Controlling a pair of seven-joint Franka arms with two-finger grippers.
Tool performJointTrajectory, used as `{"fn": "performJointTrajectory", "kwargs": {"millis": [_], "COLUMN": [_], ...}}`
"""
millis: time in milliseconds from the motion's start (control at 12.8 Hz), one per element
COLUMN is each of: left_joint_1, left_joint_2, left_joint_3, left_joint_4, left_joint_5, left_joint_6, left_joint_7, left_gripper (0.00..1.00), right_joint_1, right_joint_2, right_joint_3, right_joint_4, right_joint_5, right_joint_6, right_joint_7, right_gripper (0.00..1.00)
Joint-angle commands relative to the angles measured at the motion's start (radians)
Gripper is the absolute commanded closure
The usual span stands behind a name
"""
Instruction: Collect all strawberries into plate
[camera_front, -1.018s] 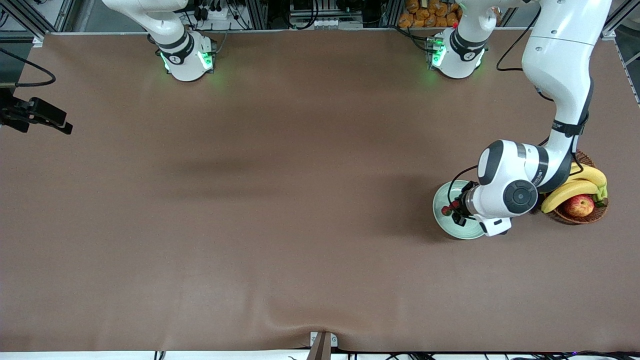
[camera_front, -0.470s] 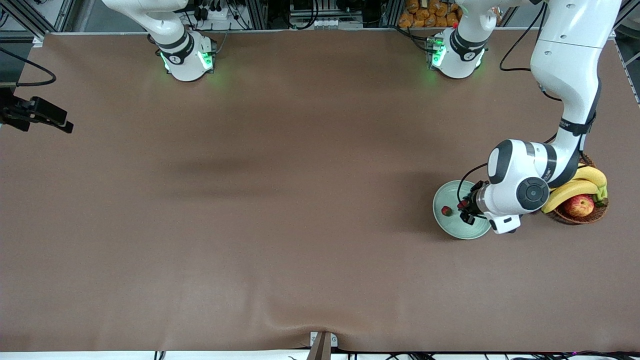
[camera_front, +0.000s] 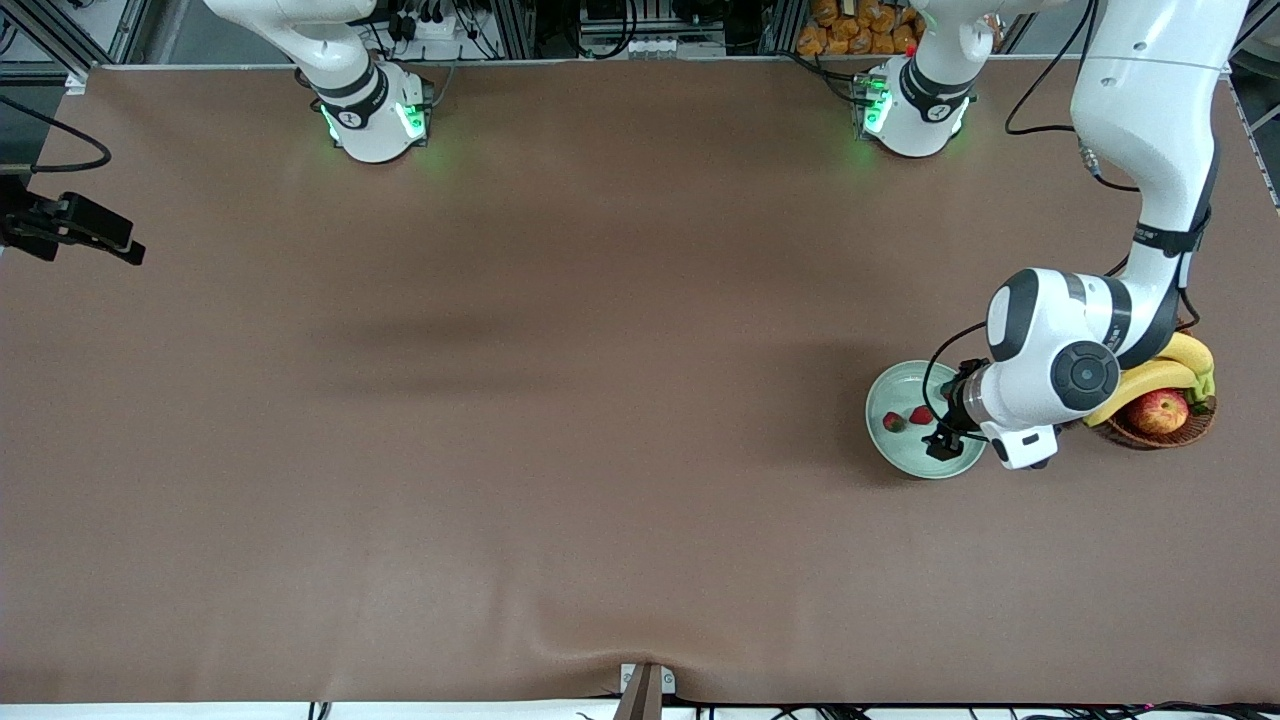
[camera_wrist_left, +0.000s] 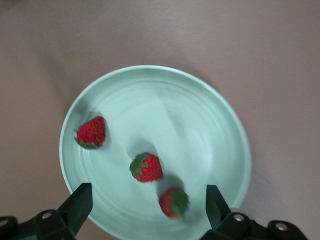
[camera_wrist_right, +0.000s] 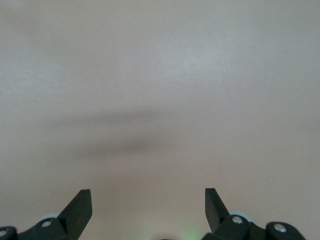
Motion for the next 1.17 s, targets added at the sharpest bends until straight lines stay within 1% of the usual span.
{"fn": "performJointTrajectory", "kwargs": {"millis": [0, 78, 157, 235, 313, 470, 705, 783, 861, 940, 1096], "left_joint_1": [-0.005, -0.008, -0.026, -0.032, -0.042, -0.046, -0.036, -0.043, -0.048, -0.045, -0.034], "left_joint_2": [-0.012, -0.001, 0.019, 0.029, 0.025, -0.002, -0.01, -0.009, -0.01, -0.035, -0.102], "left_joint_3": [-0.051, -0.074, -0.082, -0.083, -0.083, -0.082, -0.083, -0.077, -0.08, -0.085, -0.086], "left_joint_4": [0.109, 0.167, 0.23, 0.271, 0.279, 0.287, 0.399, 0.431, 0.448, 0.466, 0.468], "left_joint_5": [0.02, 0.023, 0.026, 0.026, 0.028, 0.029, 0.026, 0.025, 0.054, 0.078, 0.078], "left_joint_6": [-0.092, -0.119, -0.148, -0.171, -0.184, -0.226, -0.367, -0.406, -0.431, -0.441, -0.442], "left_joint_7": [-0.003, -0.001, -0.001, -0.001, 0.003, 0.087, 0.201, 0.245, 0.32, 0.398, 0.599], "left_gripper": [0.0, 0.0, 0.0, 0.0, 0.0, 0.0, 0.0, 0.0, 0.0, 0.0, 0.0], "right_joint_1": [-0.022, -0.02, -0.02, -0.022, -0.023, -0.026, -0.028, -0.026, -0.026, -0.026, -0.026], "right_joint_2": [-0.01, -0.01, -0.01, -0.012, -0.012, -0.012, -0.013, -0.012, -0.01, -0.01, -0.012], "right_joint_3": [0.012, 0.012, 0.012, 0.01, 0.009, 0.007, 0.007, 0.009, 0.009, 0.009, 0.009], "right_joint_4": [0.001, 0.001, 0.001, 0.001, 0.001, 0.004, 0.006, 0.006, 0.006, 0.006, 0.006], "right_joint_5": [-0.014, -0.014, -0.014, -0.014, -0.014, -0.014, -0.014, -0.014, -0.014, -0.014, -0.014], "right_joint_6": [-0.012, -0.012, -0.012, -0.012, -0.014, -0.014, -0.016, -0.014, -0.012, -0.014, -0.014], "right_joint_7": [-0.008, -0.008, -0.007, -0.007, -0.007, -0.007, -0.007, -0.007, -0.007, -0.007, -0.007], "right_gripper": [0.0, 0.0, 0.0, 0.0, 0.0, 0.0, 0.0, 0.0, 0.0, 0.0, 0.0]}}
